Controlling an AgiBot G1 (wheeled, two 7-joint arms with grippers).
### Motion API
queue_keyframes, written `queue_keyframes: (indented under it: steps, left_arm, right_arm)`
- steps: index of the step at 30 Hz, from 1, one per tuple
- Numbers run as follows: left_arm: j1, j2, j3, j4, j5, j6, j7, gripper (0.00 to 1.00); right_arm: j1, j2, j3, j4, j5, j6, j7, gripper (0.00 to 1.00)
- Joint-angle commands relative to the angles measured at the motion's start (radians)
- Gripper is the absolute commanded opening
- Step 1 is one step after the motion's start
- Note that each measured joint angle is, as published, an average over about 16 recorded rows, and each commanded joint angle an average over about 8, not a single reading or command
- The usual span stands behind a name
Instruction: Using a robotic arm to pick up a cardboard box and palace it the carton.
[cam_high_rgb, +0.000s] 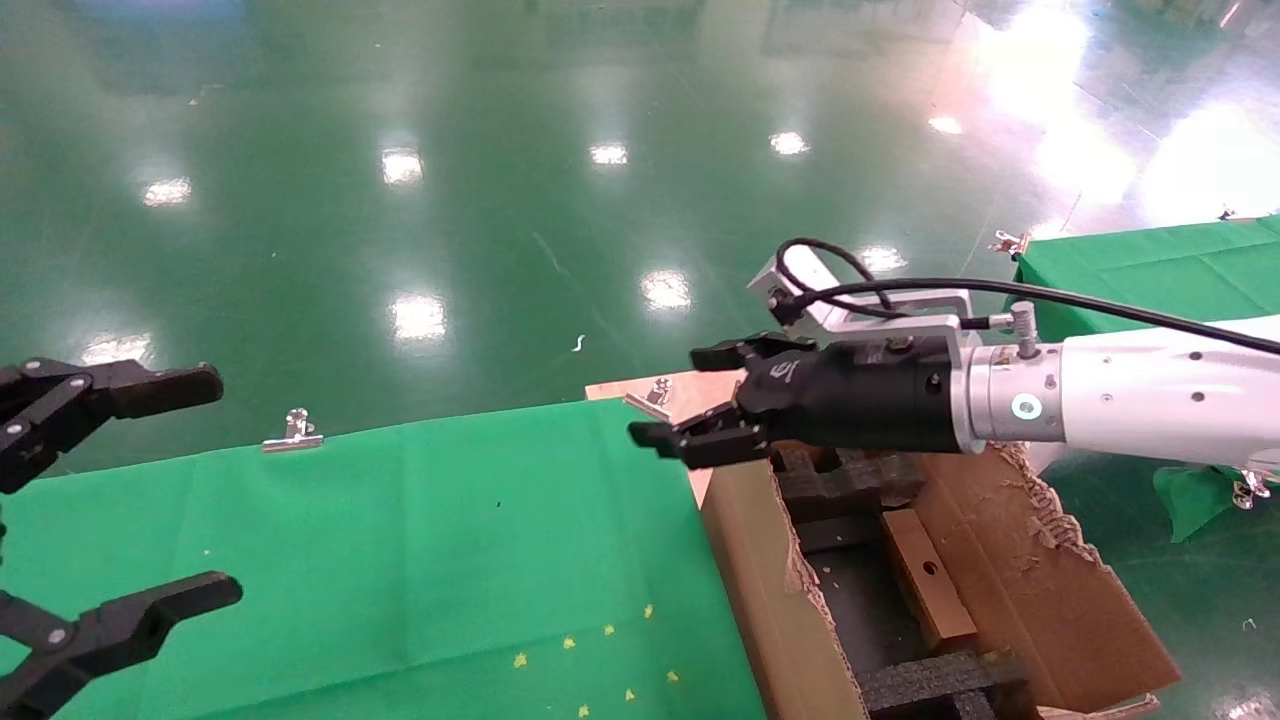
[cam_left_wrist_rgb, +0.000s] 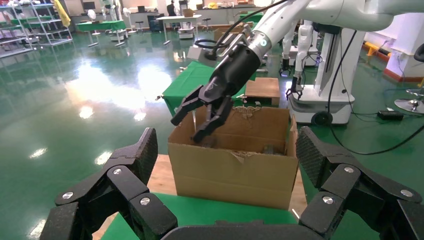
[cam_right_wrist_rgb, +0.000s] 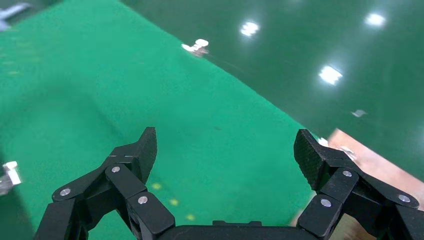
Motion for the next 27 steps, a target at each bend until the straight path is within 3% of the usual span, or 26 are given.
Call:
queue_keyframes:
  steps: [1, 27]
  left_arm:
    - [0.000, 0.000, 0.000, 0.000, 0.000, 0.000, 0.000, 1.00]
    - [0.000, 0.000, 0.000, 0.000, 0.000, 0.000, 0.000, 1.00]
  right_arm:
    - [-0.020, -0.007, 0.038, -0.003, 0.033, -0.038, -0.041, 1.00]
    - [-0.269, -0.090, 0.503, -0.044, 0.438, -0.506, -0.535, 1.00]
